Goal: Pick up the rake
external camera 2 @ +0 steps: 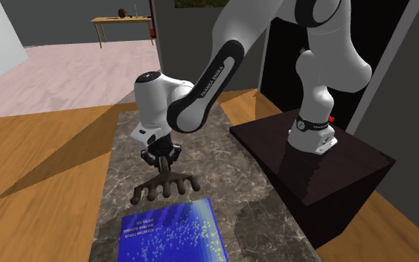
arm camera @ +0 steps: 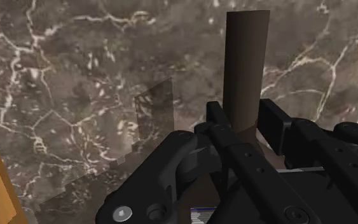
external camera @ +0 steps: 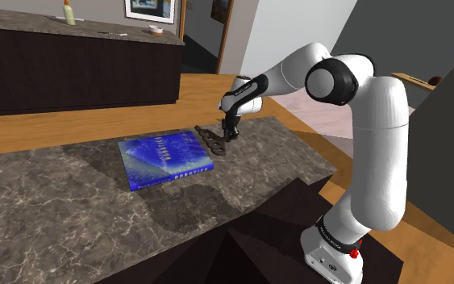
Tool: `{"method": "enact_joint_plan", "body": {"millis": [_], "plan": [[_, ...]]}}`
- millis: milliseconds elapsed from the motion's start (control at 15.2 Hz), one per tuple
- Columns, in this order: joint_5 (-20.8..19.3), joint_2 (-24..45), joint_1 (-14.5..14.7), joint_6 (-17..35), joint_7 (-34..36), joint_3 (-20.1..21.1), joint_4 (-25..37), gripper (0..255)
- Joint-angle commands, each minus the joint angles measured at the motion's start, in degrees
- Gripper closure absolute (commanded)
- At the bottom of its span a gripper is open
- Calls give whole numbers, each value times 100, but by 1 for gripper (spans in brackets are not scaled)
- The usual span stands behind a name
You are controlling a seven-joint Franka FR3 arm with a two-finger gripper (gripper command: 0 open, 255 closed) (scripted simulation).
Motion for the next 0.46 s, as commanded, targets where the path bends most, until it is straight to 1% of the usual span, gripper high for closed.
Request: {"method": "enact_joint_plan", "body": {"millis": [0,264,396], "plan": [[-35,-109,24,-111,26,-27,5,255],[-109,-334,64,-327,71,-82,0,255],[-112,-342,65,-335,73,-84,0,255]]}}
